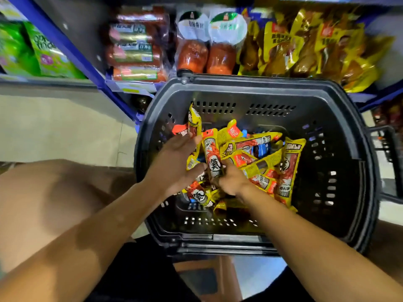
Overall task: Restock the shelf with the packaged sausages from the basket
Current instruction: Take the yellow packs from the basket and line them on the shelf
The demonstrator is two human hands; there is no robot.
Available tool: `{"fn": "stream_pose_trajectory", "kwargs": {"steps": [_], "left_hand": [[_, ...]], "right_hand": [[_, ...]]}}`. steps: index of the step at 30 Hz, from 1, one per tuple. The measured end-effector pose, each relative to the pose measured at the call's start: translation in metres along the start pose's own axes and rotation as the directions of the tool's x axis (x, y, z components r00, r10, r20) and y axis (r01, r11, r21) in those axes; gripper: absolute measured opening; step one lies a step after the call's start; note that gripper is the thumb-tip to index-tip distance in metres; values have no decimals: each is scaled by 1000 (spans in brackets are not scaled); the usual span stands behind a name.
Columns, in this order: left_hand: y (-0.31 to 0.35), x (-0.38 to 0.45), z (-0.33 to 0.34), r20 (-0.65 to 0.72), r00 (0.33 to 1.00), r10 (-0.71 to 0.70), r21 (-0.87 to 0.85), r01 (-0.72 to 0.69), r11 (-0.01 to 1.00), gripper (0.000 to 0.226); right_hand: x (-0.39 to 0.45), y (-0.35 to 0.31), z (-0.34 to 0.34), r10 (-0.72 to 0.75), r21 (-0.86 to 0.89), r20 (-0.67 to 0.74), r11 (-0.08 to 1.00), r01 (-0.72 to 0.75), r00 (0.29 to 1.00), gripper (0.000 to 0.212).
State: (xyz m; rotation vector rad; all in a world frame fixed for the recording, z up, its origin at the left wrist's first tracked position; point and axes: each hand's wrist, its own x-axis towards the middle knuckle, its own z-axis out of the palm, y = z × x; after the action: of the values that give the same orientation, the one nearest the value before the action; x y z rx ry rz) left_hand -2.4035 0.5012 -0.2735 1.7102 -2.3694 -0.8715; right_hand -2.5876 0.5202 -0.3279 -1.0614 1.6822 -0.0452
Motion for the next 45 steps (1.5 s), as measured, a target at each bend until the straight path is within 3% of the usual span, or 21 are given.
{"fn": "stream_pose_trajectory", "kwargs": {"steps": [5,8,10,12,15,17,20,25,29,32,35,37,40,45], "left_hand": [[24,6,-3,19,999,-34,-93,35,995,75],[43,7,-4,71,987,-147,-224,159,961,72],[50,9,-2,165,966,-198,-405,249,880,71],[55,8,1,232,960,-159,-570,266,777,70],[62,7,8,225,969,-106,-684,234,691,38],[66,9,11,202,970,-135,-712,240,659,29],[70,14,10,203,965,-163,-689,259,677,31],[72,19,12,193,969,-156,-644,245,725,26],[70,22,17,227,956,-184,-681,291,672,31],[70,27,22,228,950,-213,-711,312,630,34],[67,29,23,259,934,-247,-727,357,587,24],[63,29,23,276,926,-257,-737,376,561,20],[57,31,24,303,919,-251,-721,394,570,22],[53,34,26,344,910,-234,-697,414,585,28]], "right_hand": [[-66,17,-30,-81,329,5,941,75,997,62],[-87,28,-35,-155,421,-32,894,154,987,66],[-92,33,-33,-202,425,-75,880,214,977,70],[-95,34,-30,-257,418,-107,865,278,961,70],[-100,30,-26,-340,324,-138,872,367,930,67],[-102,30,-27,-368,258,-146,882,394,918,70],[-106,33,-39,-327,214,-128,913,348,936,74],[-76,61,-87,-128,165,-321,968,188,939,67],[-34,88,-110,79,310,-375,950,45,924,76],[-5,97,-120,136,370,-423,928,34,896,67],[23,103,-122,207,422,-427,907,-8,880,79],[42,113,-119,240,331,-449,939,-89,860,80],[61,119,-115,232,126,-498,973,-195,836,65],[70,103,-113,144,12,-596,985,-171,790,59]]}}
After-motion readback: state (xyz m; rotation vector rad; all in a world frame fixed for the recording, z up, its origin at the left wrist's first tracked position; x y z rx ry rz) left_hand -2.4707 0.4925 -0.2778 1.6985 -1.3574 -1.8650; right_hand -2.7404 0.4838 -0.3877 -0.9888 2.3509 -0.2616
